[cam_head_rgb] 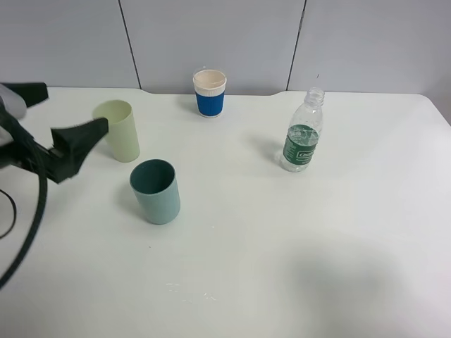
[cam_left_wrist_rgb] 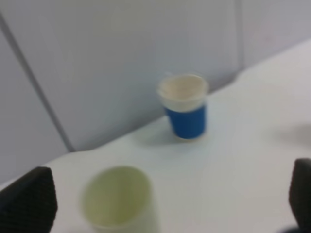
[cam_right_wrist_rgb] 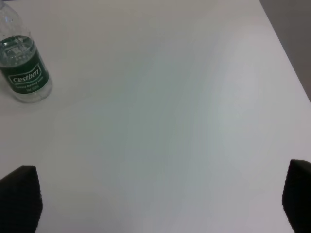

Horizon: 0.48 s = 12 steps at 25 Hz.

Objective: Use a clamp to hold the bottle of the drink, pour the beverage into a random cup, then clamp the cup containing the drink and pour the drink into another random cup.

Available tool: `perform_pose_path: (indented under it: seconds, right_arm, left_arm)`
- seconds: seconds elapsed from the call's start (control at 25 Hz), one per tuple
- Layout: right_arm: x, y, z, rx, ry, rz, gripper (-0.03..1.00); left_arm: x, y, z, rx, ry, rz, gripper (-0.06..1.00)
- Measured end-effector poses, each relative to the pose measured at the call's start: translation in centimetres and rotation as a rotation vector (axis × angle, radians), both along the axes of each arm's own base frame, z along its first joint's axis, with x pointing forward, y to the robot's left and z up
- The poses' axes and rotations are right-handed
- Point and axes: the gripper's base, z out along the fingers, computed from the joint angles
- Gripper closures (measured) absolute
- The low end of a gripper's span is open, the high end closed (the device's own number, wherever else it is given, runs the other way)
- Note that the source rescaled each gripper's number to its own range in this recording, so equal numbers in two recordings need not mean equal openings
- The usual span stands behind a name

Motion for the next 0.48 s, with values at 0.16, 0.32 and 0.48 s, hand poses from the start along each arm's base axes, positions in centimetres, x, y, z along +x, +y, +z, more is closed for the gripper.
perform_pose_path:
  seconds: [0.16,0.32,0.48]
  right_arm:
    - [0.0,0.0,0.0,0.000,0.000,0.000,-0.02]
    - [0.0,0.0,0.0,0.000,0.000,0.000,-0.02]
    - [0.0,0.0,0.0,0.000,0.000,0.000,-0.02]
  left_arm:
    - [-0.2,1.4,5.4,-0.004,0.031,0.148,0.05]
    - [-1.6,2.7,8.9,-0.011,0.152,0.260,0.05]
    - [-3.8,3.9,11.0,0.014,0.243,0.330,0.05]
